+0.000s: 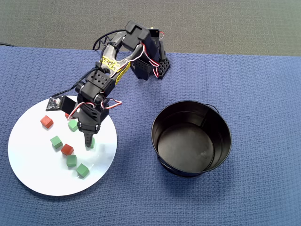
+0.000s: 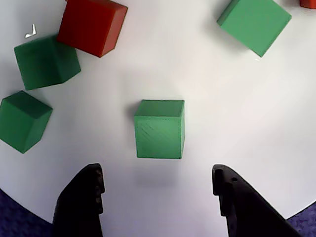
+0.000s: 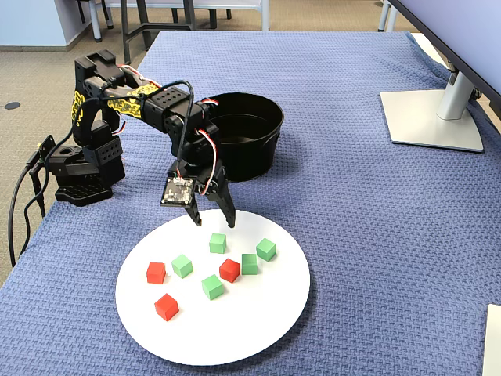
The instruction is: Pick up the green cubes from the white plate and place them in the black recipient
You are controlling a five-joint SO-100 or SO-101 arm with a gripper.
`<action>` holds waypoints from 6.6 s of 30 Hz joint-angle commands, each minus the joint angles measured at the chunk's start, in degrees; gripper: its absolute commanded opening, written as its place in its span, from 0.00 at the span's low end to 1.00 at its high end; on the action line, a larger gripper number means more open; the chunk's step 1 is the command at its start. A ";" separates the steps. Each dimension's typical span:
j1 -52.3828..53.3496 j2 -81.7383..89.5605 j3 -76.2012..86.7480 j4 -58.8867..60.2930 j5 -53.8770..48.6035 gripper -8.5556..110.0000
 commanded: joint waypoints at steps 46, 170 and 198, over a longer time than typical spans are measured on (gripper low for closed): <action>1.05 -13.36 -14.24 -0.62 -4.75 0.07; 13.45 -2.81 -3.60 -1.93 22.68 0.28; 13.36 -10.11 -8.70 -1.76 17.67 0.20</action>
